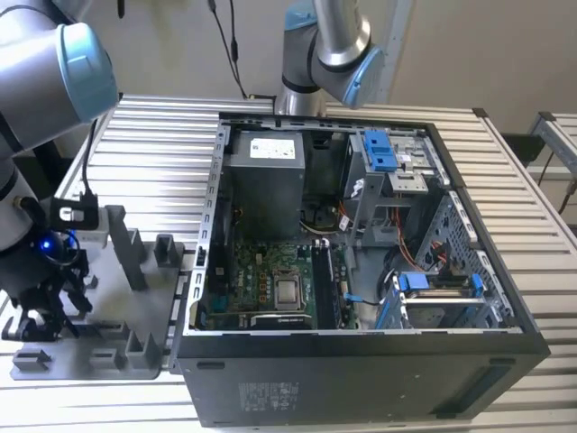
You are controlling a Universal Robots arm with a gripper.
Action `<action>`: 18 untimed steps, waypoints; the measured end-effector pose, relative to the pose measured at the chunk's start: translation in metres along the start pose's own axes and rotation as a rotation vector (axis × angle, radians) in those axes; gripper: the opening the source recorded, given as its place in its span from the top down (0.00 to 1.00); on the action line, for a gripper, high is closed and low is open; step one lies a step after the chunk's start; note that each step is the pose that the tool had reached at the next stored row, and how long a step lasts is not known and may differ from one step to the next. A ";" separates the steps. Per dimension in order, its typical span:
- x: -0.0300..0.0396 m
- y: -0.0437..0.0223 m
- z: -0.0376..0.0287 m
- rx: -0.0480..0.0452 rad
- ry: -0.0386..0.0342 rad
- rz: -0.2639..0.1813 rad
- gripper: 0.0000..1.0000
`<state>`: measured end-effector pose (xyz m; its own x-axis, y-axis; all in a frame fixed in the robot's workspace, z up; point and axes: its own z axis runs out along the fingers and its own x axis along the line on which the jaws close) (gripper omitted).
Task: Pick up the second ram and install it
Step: 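Pick up the second ram and move it above second insertion slot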
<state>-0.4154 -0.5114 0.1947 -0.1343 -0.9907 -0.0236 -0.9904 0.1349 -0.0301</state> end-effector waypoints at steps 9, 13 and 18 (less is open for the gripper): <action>0.0000 0.0004 0.0010 0.0001 -0.0003 0.000 0.58; -0.0001 0.0002 -0.0051 0.0000 -0.0003 -0.001 0.58; 0.0005 0.0008 -0.0052 -0.0009 -0.0015 -0.041 0.58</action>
<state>-0.4164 -0.5118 0.1999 -0.0933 -0.9954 -0.0239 -0.9951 0.0940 -0.0302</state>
